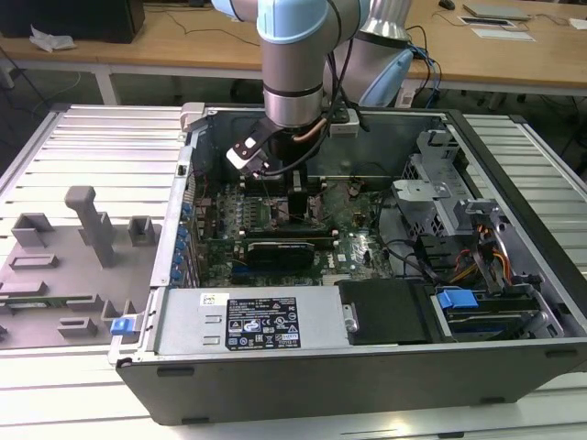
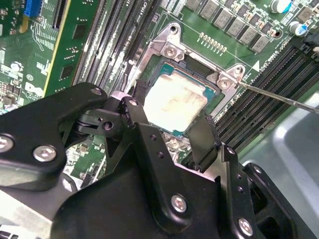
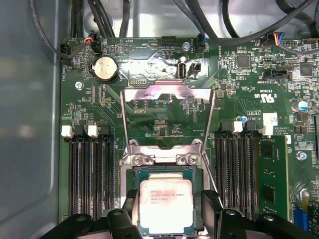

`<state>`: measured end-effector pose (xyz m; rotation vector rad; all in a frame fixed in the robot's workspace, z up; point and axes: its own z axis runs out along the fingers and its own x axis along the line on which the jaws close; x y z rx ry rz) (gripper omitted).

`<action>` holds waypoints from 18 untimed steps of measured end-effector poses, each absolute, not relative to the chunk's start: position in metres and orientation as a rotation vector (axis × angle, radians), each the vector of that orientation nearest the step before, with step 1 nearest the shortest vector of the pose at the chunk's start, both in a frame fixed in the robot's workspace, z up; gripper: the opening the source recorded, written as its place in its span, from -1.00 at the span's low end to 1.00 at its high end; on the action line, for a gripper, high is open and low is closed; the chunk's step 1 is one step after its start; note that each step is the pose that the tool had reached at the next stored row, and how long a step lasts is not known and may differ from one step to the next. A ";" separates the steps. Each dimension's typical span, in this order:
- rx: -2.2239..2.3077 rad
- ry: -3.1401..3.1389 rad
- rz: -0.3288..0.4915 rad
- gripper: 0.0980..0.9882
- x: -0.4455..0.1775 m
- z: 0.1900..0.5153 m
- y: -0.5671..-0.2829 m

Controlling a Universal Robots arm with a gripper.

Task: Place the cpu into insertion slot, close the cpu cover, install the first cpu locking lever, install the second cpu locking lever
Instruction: 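Place the cpu into insertion slot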

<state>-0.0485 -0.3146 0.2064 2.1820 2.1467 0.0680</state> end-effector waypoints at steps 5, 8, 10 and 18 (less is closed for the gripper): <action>2.182 2.147 0.068 0.13 -0.049 0.207 -0.315; 2.182 2.147 0.068 -0.30 -0.049 0.207 -0.315; 2.182 2.147 0.068 -0.30 -0.049 0.207 -0.315; 2.182 2.147 0.068 -0.98 -0.049 0.208 -0.315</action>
